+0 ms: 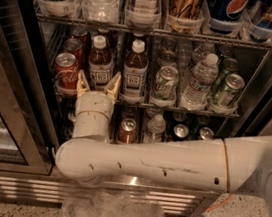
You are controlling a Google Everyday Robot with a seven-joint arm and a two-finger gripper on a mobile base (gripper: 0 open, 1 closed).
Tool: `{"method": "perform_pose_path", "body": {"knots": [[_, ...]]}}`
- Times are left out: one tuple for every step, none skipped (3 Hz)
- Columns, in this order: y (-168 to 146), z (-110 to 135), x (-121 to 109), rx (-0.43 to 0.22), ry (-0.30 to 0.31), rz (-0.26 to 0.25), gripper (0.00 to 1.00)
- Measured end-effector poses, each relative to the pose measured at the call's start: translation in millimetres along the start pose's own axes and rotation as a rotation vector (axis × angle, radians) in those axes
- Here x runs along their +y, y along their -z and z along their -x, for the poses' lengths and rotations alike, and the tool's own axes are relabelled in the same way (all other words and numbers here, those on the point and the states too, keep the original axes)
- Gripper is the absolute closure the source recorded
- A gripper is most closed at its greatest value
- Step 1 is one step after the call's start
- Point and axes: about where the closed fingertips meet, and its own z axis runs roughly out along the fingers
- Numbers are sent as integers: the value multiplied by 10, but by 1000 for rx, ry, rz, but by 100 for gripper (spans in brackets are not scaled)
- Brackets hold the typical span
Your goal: Pick blue plastic bottle from middle shelf of fridge
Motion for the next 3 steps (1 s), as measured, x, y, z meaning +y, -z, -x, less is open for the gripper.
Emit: {"method": "perform_pose_path", "body": {"knots": [[-26,-2,17,1,1,7,48],[-26,-2,17,1,1,7,72],[-26,-1,17,1,1,7,95]]}}
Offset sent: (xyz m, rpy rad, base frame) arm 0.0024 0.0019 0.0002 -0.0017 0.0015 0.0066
